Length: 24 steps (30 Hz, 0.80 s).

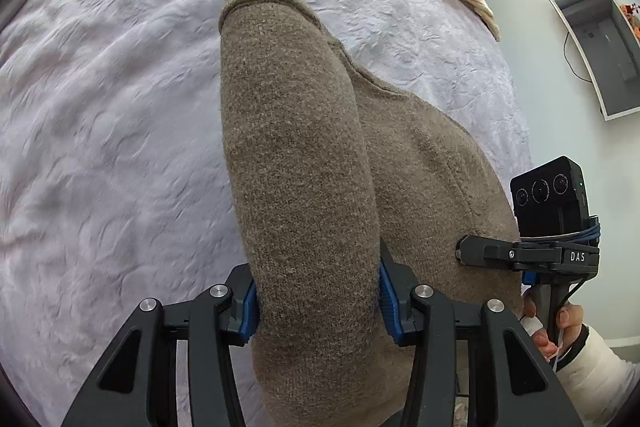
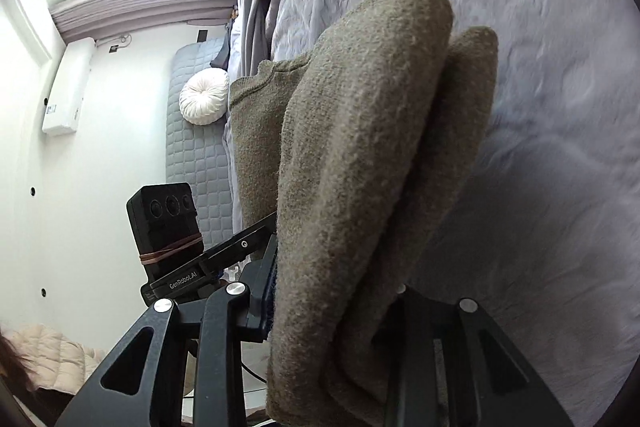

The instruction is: Fold small clothes

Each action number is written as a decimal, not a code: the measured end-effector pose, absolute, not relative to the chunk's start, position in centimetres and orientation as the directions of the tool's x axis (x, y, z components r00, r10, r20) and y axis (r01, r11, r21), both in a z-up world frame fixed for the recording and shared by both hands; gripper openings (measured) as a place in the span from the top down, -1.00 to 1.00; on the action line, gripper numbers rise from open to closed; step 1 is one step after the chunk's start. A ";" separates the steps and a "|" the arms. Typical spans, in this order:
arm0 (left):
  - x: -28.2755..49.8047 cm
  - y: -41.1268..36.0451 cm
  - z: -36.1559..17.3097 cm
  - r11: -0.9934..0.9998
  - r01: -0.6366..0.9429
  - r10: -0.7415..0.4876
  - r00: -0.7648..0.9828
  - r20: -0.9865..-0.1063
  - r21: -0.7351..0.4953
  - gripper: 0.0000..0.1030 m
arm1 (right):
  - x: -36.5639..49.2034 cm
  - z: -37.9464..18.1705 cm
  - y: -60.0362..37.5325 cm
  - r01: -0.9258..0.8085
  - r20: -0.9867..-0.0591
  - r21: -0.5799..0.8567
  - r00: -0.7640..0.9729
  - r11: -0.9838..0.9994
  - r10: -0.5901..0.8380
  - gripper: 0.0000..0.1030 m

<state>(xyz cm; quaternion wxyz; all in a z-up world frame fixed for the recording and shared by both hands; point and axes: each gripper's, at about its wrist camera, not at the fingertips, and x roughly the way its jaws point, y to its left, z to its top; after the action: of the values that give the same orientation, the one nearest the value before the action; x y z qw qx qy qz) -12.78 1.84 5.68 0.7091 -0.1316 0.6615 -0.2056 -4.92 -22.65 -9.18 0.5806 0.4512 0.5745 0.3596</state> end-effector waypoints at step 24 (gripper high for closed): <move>-16.0 7.7 2.2 0.970 0.108 -0.228 0.091 -0.969 -0.218 0.04 | -6.8 -9.9 -19.3 0.095 -0.879 0.474 0.115 0.876 0.463 0.46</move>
<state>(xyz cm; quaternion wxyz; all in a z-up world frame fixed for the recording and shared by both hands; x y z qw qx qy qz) -16.03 7.65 2.25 0.7371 -0.0452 0.6645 -0.1142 -6.76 -19.30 -9.88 0.7156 0.2138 0.6525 0.1285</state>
